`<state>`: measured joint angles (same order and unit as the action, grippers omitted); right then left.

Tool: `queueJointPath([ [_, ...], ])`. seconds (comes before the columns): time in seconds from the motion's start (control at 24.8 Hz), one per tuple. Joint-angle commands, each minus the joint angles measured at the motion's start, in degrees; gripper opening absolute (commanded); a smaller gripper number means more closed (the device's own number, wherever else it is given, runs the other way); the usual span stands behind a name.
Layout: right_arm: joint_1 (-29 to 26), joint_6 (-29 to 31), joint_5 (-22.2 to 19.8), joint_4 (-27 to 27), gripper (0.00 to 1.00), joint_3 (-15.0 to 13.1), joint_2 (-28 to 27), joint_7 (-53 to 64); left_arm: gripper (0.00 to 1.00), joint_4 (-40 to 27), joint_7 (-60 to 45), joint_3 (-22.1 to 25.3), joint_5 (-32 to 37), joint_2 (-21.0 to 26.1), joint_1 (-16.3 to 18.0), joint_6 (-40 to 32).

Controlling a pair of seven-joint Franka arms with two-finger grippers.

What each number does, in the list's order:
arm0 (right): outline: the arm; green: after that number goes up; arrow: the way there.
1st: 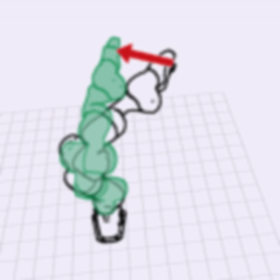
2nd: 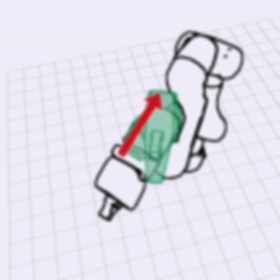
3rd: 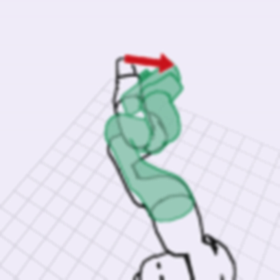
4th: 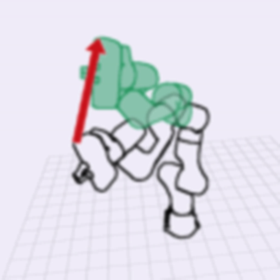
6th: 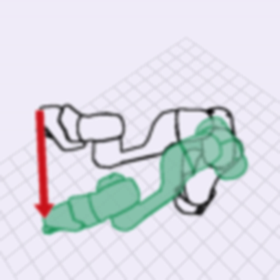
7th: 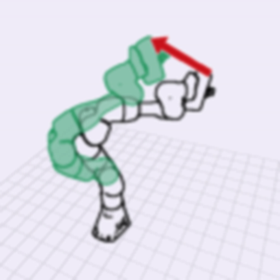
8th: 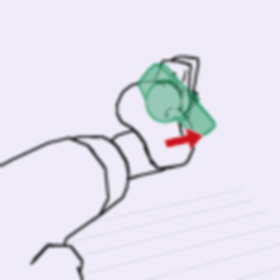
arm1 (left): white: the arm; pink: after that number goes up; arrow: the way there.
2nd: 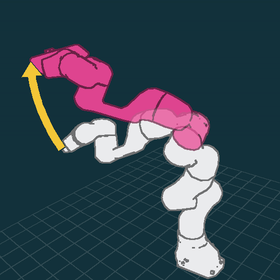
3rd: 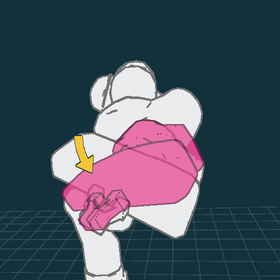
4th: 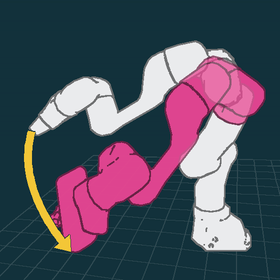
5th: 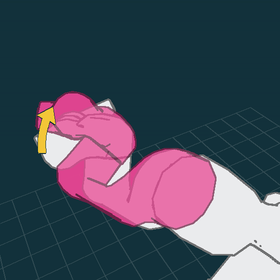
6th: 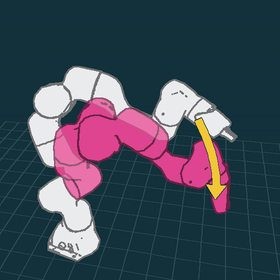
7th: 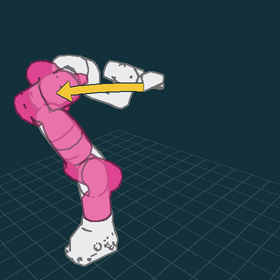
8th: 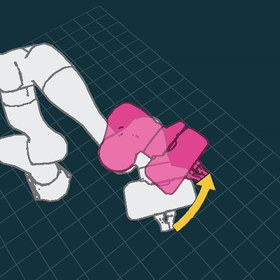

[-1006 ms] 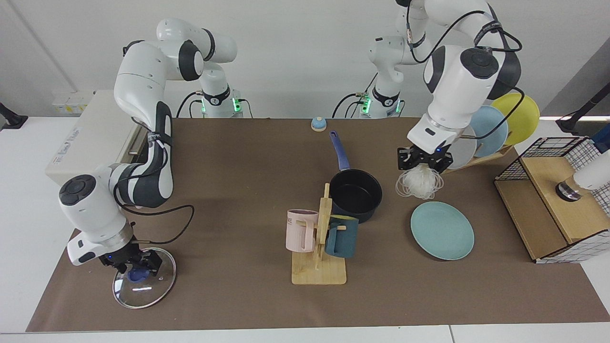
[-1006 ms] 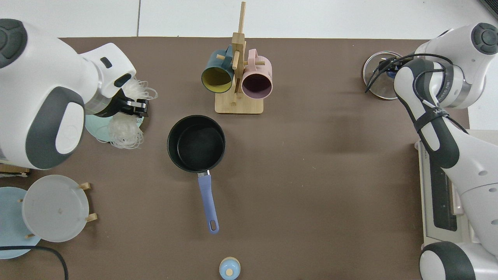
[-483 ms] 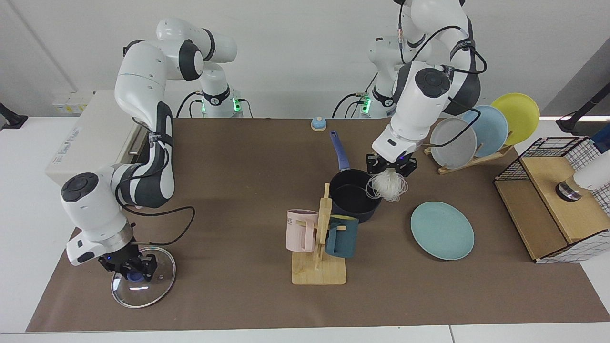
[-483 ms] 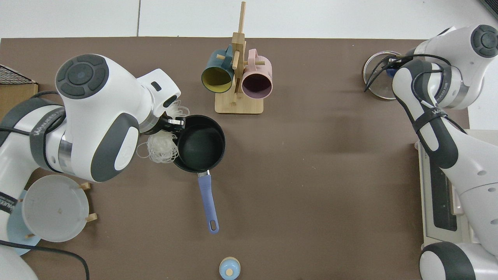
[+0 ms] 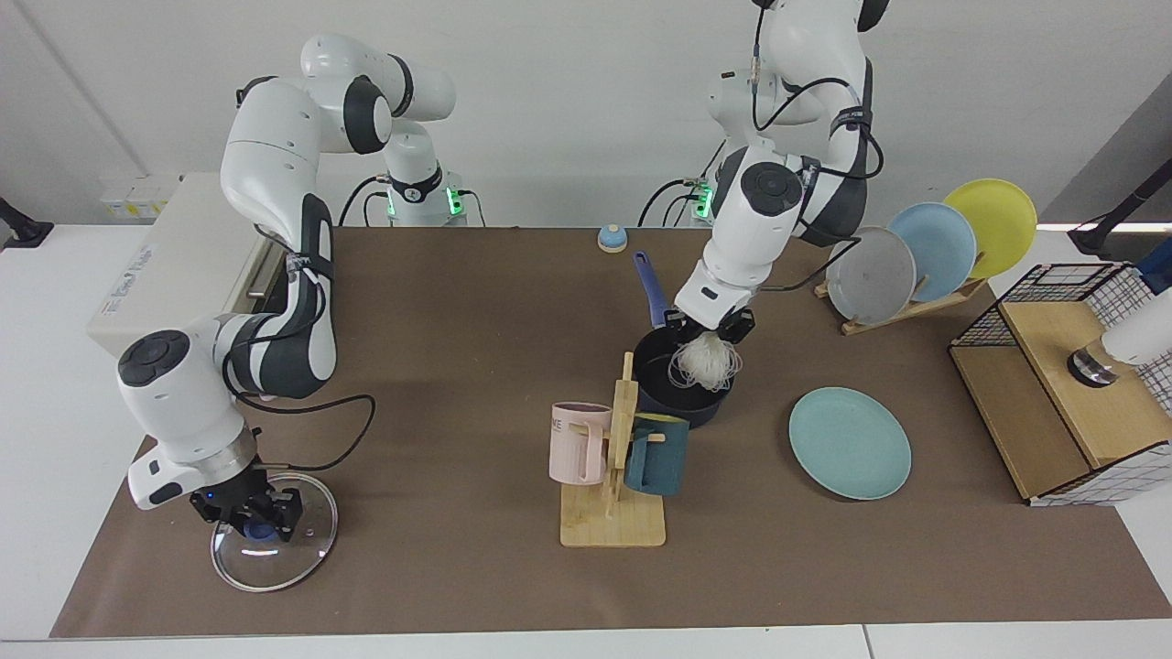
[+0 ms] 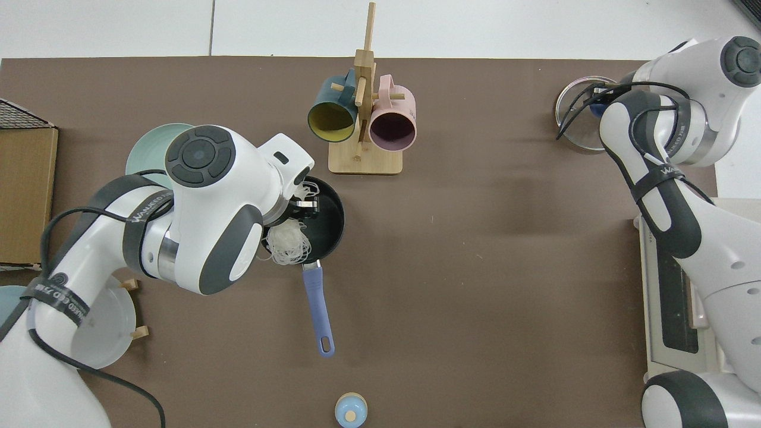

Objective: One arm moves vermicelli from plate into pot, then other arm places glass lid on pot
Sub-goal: 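Carry the vermicelli over the black saucepan with the left gripper, then release the vermicelli into the pot while the right gripper lifts the lid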

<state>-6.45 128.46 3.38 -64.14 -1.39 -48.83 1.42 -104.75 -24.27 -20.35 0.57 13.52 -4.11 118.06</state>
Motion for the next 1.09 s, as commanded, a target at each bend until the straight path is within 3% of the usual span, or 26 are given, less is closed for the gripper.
queueJointPath([
  [0.0,0.3,-0.9,0.7,-2.7,0.0,0.3,5.4,1.7,0.0,-2.4,-1.1,0.3,-0.6,1.2,-0.5,4.8],
  [0.24,0.1,-7.2,0.9,-5.9,0.0,0.3,13.2,2.9,0.0,-6.1,-1.1,0.3,-0.5,1.2,-1.2,8.8],
  [0.4,-0.2,-12.2,1.1,-10.4,0.0,0.4,21.6,6.7,0.0,-6.3,-1.0,0.3,-0.5,1.2,-1.3,9.0],
  [0.44,-0.2,-13.9,1.1,-11.4,0.0,0.4,23.5,7.1,0.18,-6.3,-1.0,0.3,-0.5,1.2,-1.3,9.0],
  [0.48,-0.1,-15.8,1.1,-12.3,0.0,0.4,25.4,7.2,0.72,-6.3,-1.0,0.3,-0.5,1.2,-1.3,8.9],
  [0.52,-0.1,-17.9,1.4,-13.5,0.0,0.4,27.6,7.2,0.98,-6.2,-1.1,0.3,-0.5,1.2,-1.4,8.9],
  [0.8,-0.6,-26.1,2.8,-24.1,0.0,0.3,41.1,7.5,1.0,-5.6,-1.1,0.4,-0.2,1.1,-1.2,8.3],
  [1.05,-0.7,-26.4,2.8,-37.4,0.0,0.3,51.3,8.2,1.0,-4.7,-1.0,0.6,0.0,-0.2,-0.5,7.0],
])
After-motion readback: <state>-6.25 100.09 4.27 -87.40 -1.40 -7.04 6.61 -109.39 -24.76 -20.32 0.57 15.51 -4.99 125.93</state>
